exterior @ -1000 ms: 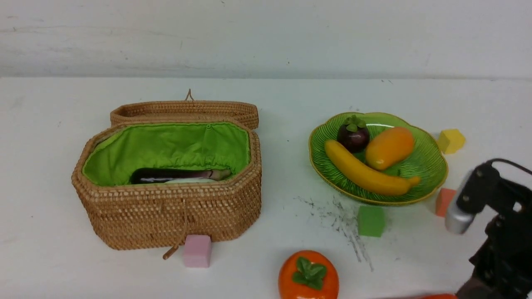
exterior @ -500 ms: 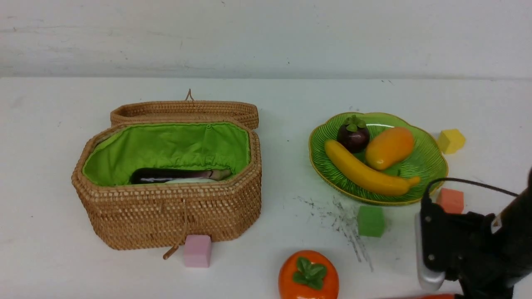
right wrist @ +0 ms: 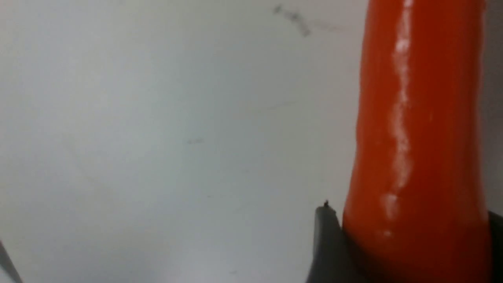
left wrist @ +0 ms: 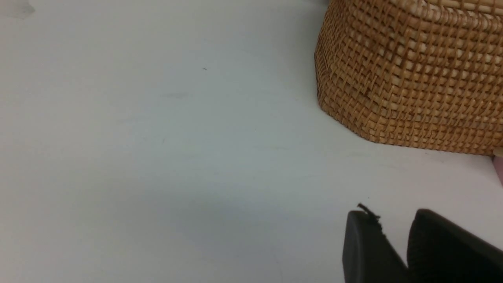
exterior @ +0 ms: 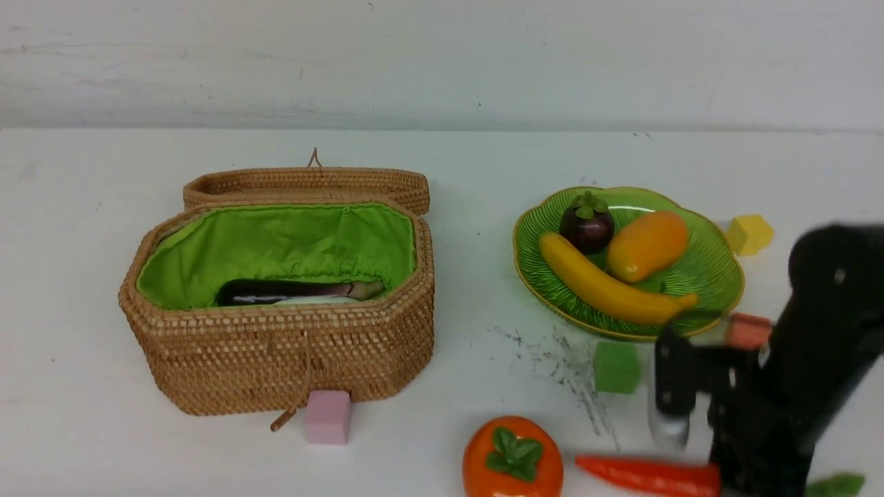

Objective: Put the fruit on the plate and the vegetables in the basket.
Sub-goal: Use the right arm to grab a carrot and put it into the left basket

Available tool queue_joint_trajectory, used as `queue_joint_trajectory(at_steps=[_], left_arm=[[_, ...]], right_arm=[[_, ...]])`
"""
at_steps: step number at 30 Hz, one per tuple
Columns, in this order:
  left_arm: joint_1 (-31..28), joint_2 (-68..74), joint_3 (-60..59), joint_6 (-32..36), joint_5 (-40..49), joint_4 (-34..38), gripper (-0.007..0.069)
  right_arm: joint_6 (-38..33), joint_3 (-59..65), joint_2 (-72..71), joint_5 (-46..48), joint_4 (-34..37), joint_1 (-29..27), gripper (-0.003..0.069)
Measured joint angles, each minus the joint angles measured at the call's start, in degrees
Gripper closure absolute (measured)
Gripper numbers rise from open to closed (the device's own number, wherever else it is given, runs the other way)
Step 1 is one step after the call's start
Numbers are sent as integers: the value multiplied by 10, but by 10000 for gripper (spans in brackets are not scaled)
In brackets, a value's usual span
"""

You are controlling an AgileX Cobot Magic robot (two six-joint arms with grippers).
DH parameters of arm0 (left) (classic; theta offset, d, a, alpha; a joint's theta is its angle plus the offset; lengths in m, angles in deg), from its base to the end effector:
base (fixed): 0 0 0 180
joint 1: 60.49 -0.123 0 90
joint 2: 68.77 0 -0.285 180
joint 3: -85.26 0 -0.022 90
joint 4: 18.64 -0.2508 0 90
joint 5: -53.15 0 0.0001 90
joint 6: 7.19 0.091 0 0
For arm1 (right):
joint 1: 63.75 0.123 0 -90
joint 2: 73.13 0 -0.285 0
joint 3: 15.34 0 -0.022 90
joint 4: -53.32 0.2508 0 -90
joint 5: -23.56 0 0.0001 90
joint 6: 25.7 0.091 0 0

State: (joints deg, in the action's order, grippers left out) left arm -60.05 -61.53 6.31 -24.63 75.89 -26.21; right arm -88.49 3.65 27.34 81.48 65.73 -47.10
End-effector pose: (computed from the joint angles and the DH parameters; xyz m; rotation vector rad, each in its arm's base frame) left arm 0.0521 0.0042 0.1682 -0.2002 1.8879 -0.0809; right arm 0.2692 0.0978 0.2097 -1.7967 2.4249 0.2321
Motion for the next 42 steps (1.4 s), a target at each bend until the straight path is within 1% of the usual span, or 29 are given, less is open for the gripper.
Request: queue_joint_trajectory(at_steps=[2, 3, 5, 7, 8, 9, 10, 11, 14, 15, 18, 20, 23, 26, 28, 30, 32, 33, 34, 35, 36, 37, 42], left_arm=[[0, 0, 0, 0, 0, 0, 457], [0, 0, 0, 0, 0, 0, 455], [0, 0, 0, 0, 0, 0, 452], [0, 0, 0, 0, 0, 0, 448], [0, 0, 0, 0, 0, 0, 447], [0, 0, 0, 0, 0, 0, 446], [0, 0, 0, 0, 0, 0, 445], [0, 0, 0, 0, 0, 0, 444], [0, 0, 0, 0, 0, 0, 440], [0, 0, 0, 0, 0, 0, 440], [0, 0, 0, 0, 0, 0, 438], [0, 0, 0, 0, 0, 0, 438], [0, 0, 0, 0, 0, 0, 438], [0, 0, 0, 0, 0, 0, 438], [0, 0, 0, 0, 0, 0, 438], [0, 0, 0, 0, 0, 0, 438], [0, 0, 0, 0, 0, 0, 438], [0, 0, 0, 0, 0, 0, 438], [0, 0, 0, 0, 0, 0, 438], [0, 0, 0, 0, 0, 0, 438], [0, 0, 0, 0, 0, 0, 438], [0, 0, 0, 0, 0, 0, 438], [0, 0, 0, 0, 0, 0, 436]], right_arm=[[20, -35, -11, 13, -8, 0, 253], [45, -89, -22, 21, -15, 3, 253], [65, -156, -26, 25, -13, 15, 253], [71, -234, -22, 21, 5, 49, 253], [71, -254, -18, 17, 14, 61, 253], [72, -290, -6, 3, 28, 88, 253], [72, -296, -4, 0, 31, 97, 253], [72, -334, 19, -26, 45, 127, 253], [72, -413, 102, -78, 77, 176, 253], [72, -418, 107, -81, 77, 178, 253], [93, -485, 205, -127, 103, 202, 253], [107, -525, 254, -152, 104, 213, 253], [121, -555, 293, -168, 96, 221, 253], [144, -582, 326, -179, 69, 234, 253], [170, -588, 333, -184, 49, 243, 253], [186, -588, 333, -184, 41, 246, 235], [198, -590, 333, -182, 37, 246, 162], [200, -590, 333, -182, 36, 246, 95], [200, -590, 333, -182, 35, 246, 76], [201, -590, 333, -182, 34, 246, 34], [202, -590, 333, -182, 34, 246, 22], [202, -590, 333, -182, 34, 246, -12], [216, -591, 319, -176, 30, 246, -10]])
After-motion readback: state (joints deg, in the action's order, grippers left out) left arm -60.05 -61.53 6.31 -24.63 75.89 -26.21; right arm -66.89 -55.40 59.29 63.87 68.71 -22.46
